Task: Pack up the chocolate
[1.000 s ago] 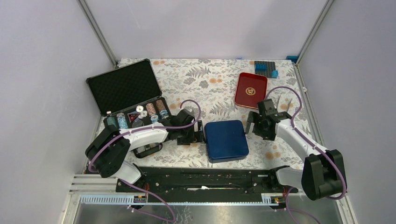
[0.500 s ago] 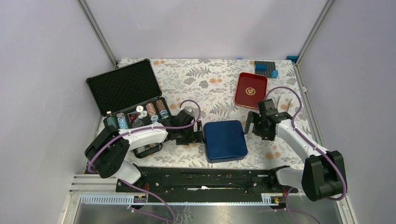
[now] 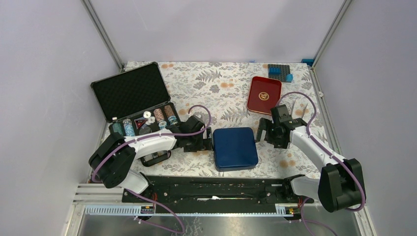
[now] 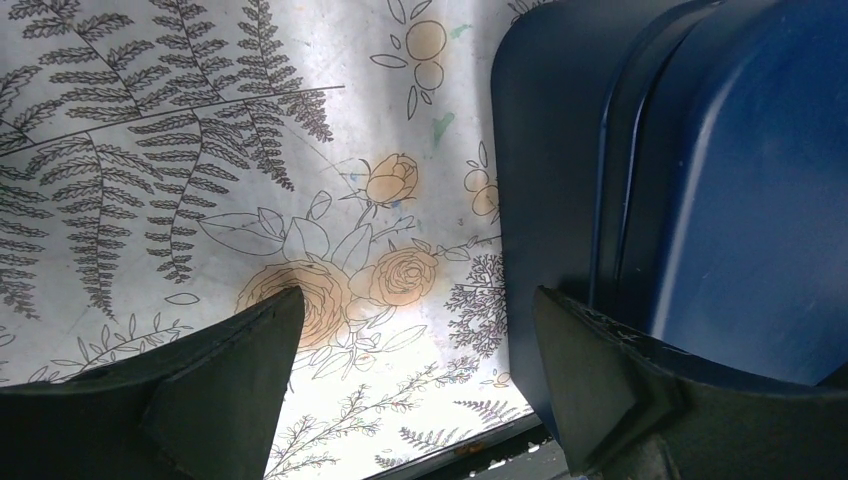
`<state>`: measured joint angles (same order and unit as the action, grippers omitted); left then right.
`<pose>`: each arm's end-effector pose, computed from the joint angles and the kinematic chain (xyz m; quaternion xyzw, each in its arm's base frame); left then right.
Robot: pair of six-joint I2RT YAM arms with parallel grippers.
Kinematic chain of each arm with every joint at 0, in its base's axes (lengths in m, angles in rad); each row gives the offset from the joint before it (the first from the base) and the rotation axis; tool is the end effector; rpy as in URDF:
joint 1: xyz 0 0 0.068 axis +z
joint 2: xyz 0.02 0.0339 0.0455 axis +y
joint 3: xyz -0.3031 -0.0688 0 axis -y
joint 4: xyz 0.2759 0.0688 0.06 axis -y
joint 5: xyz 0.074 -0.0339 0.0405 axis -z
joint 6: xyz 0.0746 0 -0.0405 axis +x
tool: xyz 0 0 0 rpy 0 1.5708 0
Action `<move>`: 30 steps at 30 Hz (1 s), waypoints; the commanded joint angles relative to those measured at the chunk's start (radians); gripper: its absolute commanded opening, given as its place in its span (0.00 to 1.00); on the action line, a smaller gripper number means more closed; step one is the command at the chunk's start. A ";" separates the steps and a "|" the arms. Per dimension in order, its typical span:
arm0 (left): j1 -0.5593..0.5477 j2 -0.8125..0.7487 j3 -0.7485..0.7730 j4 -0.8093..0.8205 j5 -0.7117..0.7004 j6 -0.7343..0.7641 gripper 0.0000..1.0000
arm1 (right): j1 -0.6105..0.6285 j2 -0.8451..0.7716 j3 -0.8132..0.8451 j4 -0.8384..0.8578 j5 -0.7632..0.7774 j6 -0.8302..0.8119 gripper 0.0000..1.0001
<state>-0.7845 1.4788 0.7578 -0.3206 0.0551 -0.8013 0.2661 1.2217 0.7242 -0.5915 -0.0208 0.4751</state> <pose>0.2193 -0.2247 0.1501 -0.0009 0.9649 -0.2049 0.1645 0.2468 0.0689 0.1877 0.0988 0.9660 0.0958 0.2187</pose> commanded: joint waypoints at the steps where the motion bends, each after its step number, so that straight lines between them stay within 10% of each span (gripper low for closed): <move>1: -0.007 0.015 0.016 0.008 -0.014 0.011 0.91 | 0.033 -0.029 0.030 0.006 -0.109 0.012 1.00; 20: -0.007 0.007 0.054 -0.069 -0.051 0.027 0.91 | 0.044 -0.091 0.044 0.033 -0.024 0.026 1.00; 30: -0.006 -0.039 0.061 -0.109 -0.101 0.029 0.91 | 0.035 -0.082 -0.076 0.274 -0.342 0.049 1.00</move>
<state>-0.7876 1.4715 0.7864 -0.4217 -0.0093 -0.7841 0.3035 1.1305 0.6773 -0.3981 -0.2699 0.5030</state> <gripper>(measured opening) 0.909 0.993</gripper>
